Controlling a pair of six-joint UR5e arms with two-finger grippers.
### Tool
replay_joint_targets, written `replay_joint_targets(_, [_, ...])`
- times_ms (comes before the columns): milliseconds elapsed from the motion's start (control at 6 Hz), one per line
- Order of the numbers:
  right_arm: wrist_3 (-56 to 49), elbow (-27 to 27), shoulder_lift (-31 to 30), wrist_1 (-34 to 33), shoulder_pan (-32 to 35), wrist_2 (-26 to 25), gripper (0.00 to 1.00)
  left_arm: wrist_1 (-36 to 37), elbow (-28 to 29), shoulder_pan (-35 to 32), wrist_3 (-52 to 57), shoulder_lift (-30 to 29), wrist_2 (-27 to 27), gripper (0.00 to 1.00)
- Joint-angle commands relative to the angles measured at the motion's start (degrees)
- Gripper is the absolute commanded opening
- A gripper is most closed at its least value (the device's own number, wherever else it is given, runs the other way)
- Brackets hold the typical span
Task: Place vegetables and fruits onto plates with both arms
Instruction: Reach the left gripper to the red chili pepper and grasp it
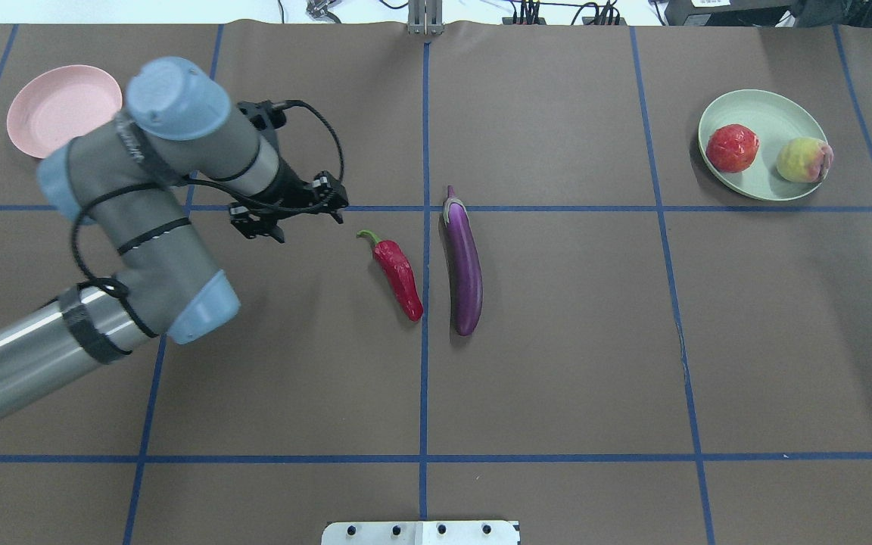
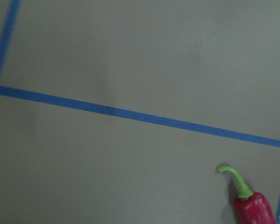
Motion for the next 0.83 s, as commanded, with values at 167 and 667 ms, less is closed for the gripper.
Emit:
replay_joint_targets(167, [0.0,0.0,0.0,0.0,0.0,0.1,1.00,8.2,11.5,6.7,-6.2,-12.3,5.8,1.00])
replay_joint_targets(667, [-0.1,0.1,-0.2,0.0,0.0,0.1,1.00,8.3,14.5,7.4,-6.0,-13.2,6.0,0.43])
